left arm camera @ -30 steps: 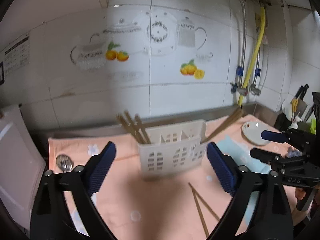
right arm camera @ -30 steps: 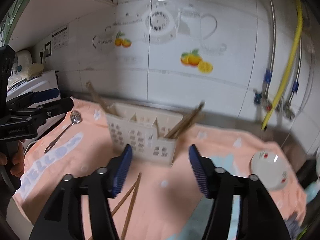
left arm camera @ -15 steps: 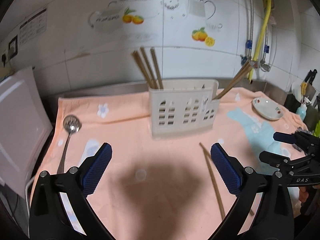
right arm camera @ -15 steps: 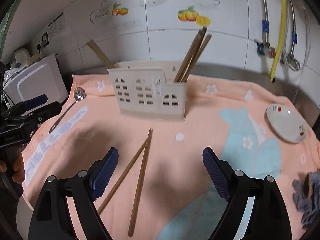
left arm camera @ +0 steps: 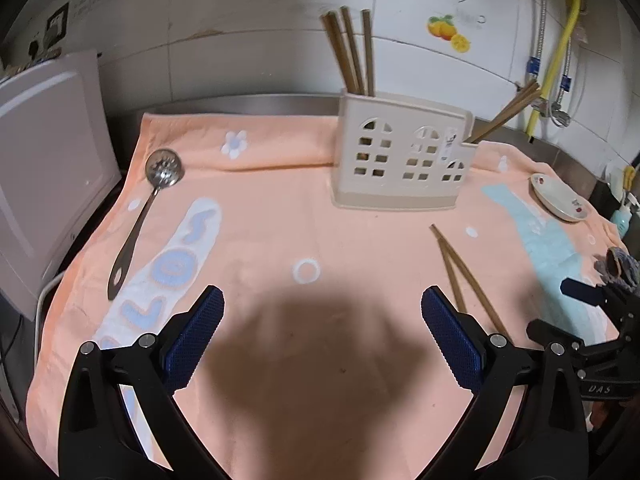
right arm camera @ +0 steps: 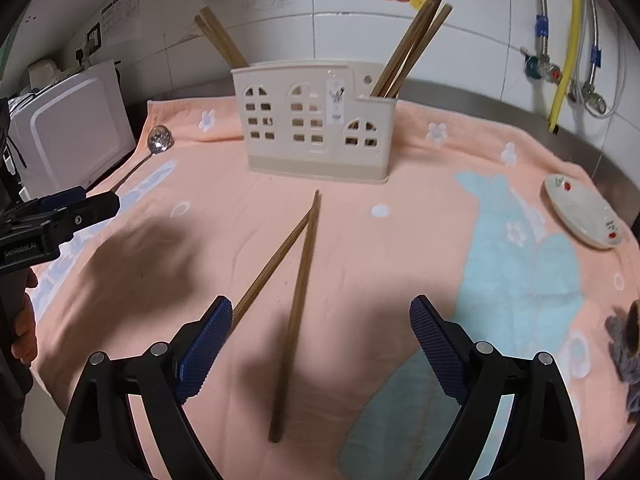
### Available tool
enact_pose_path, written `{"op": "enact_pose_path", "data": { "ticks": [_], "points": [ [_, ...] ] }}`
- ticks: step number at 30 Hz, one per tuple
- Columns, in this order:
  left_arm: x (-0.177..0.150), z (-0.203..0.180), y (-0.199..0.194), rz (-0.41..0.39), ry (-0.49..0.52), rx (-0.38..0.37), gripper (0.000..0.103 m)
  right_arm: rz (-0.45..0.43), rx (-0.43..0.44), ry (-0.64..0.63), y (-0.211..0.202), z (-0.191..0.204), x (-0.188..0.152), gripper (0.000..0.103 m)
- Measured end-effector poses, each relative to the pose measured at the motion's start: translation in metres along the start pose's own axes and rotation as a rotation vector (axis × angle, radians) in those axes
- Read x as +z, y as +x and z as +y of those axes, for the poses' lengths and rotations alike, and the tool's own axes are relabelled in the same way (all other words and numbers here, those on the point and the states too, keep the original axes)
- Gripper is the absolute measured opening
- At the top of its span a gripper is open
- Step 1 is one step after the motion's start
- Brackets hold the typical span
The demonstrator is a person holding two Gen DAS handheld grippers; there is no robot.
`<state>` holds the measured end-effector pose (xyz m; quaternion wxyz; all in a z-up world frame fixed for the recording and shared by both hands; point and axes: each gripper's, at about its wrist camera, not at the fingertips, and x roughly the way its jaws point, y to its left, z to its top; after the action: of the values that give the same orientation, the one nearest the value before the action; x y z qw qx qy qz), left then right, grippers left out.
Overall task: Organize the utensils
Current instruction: 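Move both open tools back over the last two chopsticks on the towel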
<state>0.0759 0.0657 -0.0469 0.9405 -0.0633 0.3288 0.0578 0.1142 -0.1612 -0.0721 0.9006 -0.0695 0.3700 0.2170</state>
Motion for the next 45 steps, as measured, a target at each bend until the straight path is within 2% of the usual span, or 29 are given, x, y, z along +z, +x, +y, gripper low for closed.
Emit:
{"op": "enact_pose_path", "data": {
  "ticks": [18, 22, 28, 35, 44, 45],
  "points": [
    [-0.014, 0.022, 0.005, 0.039, -0.075, 0.011, 0.098, 0.031, 0.014, 0.019, 0.014, 0.012, -0.008, 0.087],
    [-0.015, 0.027, 0.006, 0.043, -0.087, 0.015, 0.098, 0.035, 0.017, 0.039, 0.016, 0.011, -0.009, 0.083],
    [-0.017, 0.032, 0.008, 0.053, -0.103, 0.017, 0.098, 0.048, 0.025, 0.055, 0.020, 0.011, -0.010, 0.073],
    [-0.019, 0.034, 0.012, 0.064, -0.108, 0.013, 0.098, 0.074, 0.043, 0.063, 0.028, 0.011, -0.012, 0.052],
    [-0.020, 0.034, 0.015, 0.071, -0.110, 0.008, 0.098, 0.086, 0.060, 0.064, 0.032, 0.014, -0.013, 0.033],
    [-0.020, 0.034, 0.015, 0.071, -0.109, 0.007, 0.098, 0.086, 0.059, 0.063, 0.032, 0.014, -0.014, 0.028]
  ]
}}
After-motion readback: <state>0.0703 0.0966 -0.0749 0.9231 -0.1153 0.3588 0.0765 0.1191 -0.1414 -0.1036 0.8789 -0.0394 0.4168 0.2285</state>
